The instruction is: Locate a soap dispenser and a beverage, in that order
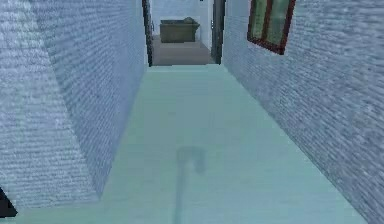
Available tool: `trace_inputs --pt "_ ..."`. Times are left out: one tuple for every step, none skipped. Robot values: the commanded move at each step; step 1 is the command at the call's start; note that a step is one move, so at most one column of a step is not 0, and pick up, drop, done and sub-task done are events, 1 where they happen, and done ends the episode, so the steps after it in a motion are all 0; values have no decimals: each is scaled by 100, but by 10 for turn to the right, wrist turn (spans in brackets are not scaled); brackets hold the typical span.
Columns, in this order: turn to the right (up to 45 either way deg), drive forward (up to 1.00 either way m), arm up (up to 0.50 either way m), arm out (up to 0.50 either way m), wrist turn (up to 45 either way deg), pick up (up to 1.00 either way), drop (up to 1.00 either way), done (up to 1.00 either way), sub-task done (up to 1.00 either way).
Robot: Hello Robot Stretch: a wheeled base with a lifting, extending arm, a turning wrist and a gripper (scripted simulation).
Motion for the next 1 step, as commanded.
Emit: trace_inputs --pt "0 100 0 0 0 0 0 0 0"
